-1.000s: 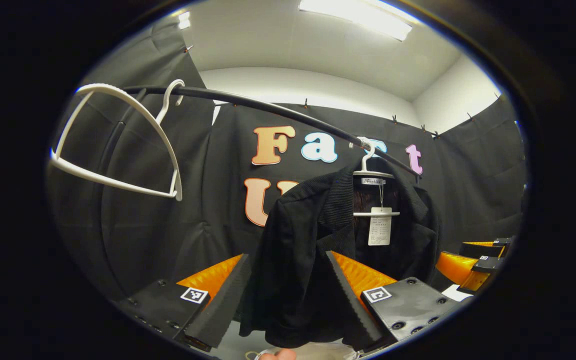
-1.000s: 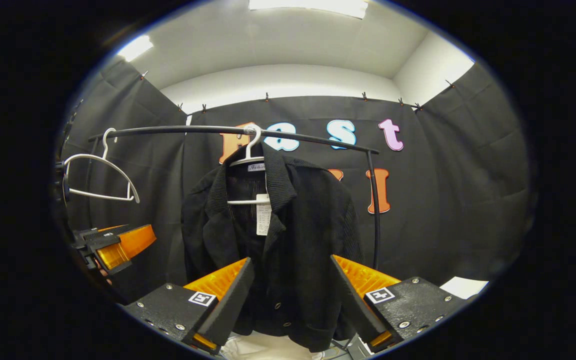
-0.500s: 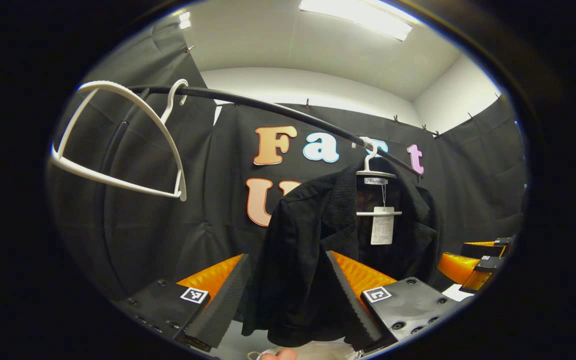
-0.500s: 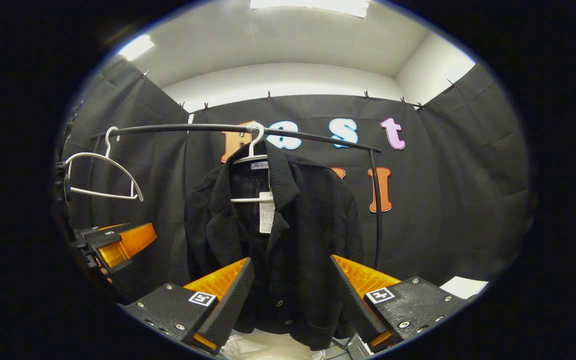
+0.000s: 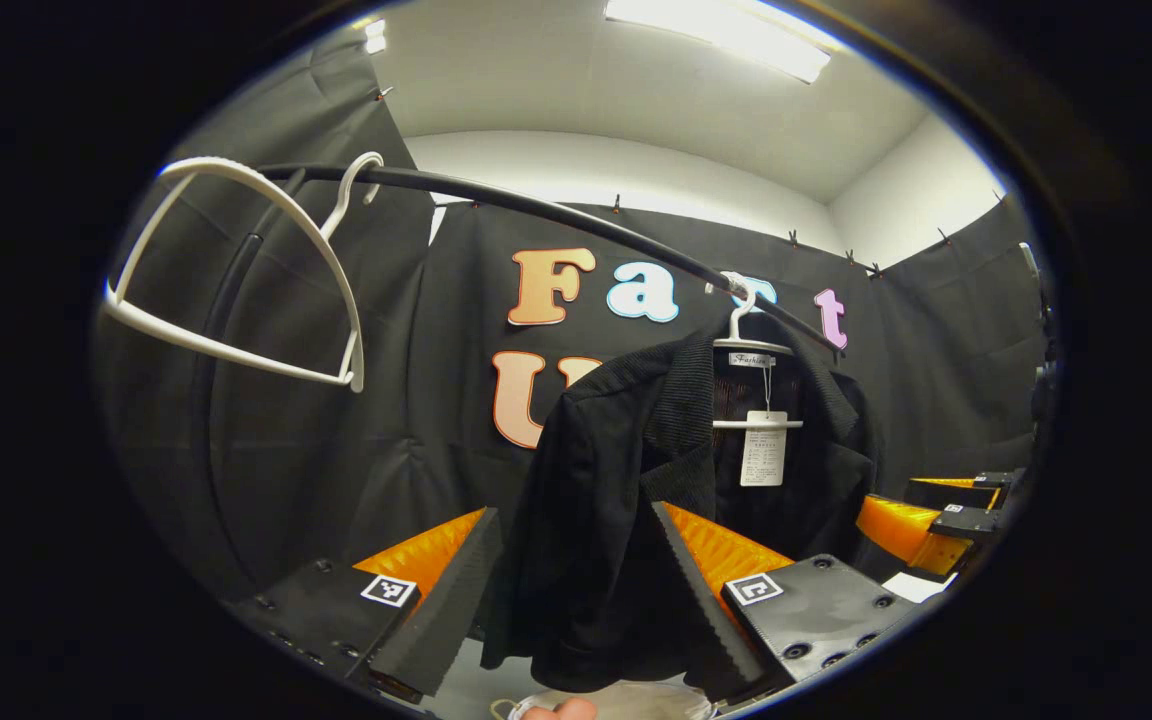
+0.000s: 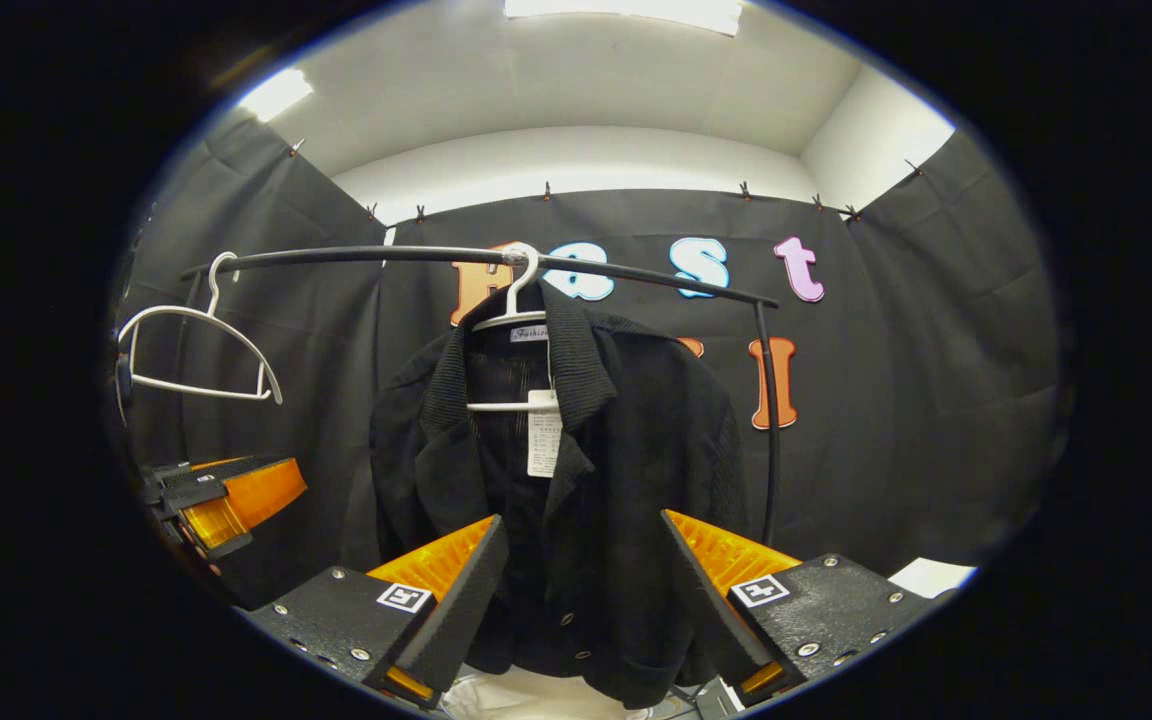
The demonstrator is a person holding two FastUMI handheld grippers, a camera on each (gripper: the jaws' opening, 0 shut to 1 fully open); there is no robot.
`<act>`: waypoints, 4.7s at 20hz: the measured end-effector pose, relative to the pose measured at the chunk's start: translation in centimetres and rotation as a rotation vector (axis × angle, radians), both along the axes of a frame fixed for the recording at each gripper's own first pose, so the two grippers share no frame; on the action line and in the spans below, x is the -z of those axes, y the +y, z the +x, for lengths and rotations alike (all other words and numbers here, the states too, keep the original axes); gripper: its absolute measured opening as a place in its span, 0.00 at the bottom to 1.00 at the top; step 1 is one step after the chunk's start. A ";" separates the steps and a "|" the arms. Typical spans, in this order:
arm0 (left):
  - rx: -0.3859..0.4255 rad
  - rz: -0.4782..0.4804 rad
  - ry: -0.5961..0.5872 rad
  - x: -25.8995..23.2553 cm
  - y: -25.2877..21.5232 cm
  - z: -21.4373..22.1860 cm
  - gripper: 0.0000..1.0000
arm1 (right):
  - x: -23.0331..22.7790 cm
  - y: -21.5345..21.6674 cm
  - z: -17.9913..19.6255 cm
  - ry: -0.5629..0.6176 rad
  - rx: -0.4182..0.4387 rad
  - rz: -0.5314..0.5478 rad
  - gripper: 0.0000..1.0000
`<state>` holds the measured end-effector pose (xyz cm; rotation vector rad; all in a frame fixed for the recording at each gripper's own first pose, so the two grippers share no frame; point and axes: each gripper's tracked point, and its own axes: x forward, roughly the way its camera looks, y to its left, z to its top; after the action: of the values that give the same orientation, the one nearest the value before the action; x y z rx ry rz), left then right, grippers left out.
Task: Grasp the clothes on the hanger with both hands and then place them into the laundry hamper below.
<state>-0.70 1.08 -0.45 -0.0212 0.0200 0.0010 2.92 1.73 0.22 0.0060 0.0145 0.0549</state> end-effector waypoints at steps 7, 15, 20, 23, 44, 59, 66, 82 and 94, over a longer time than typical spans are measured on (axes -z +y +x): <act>0.011 0.007 0.025 0.8 0.3 -0.3 0.93 | 1.4 1.8 5.0 0.015 -0.021 -0.015 0.93; 0.096 -0.036 0.040 2.1 -2.5 1.6 0.96 | 3.9 1.6 11.1 0.076 0.019 -0.009 0.75; 0.197 -0.077 0.059 3.5 -6.7 4.0 1.00 | 3.0 -0.7 10.7 0.067 0.063 -0.057 0.22; 0.239 -0.084 0.088 5.7 -9.3 5.4 0.93 | 2.2 -2.1 9.9 0.050 0.071 -0.065 0.05; 0.060 0.054 0.016 9.8 -9.8 12.9 0.18 | 0.9 -1.9 6.5 0.019 -0.041 -0.063 0.05; -0.229 0.166 -0.232 -7.7 3.5 9.8 0.18 | -9.4 -9.2 6.0 -0.208 0.169 -0.159 0.00; -0.318 0.271 -0.459 -13.0 4.6 9.9 0.21 | -14.5 -15.4 8.1 -0.252 0.266 -0.177 0.00; -0.415 0.384 -0.533 -12.6 6.1 15.3 0.17 | -11.6 -18.6 20.3 -0.201 0.228 -0.167 0.00; -0.395 0.399 -0.548 -14.2 4.8 17.1 0.17 | -7.4 -20.0 23.8 -0.161 0.215 -0.194 0.00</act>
<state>16.38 5.92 13.76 0.3737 -0.5329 0.3939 26.74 -18.24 7.65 -0.1911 -0.1414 -0.1610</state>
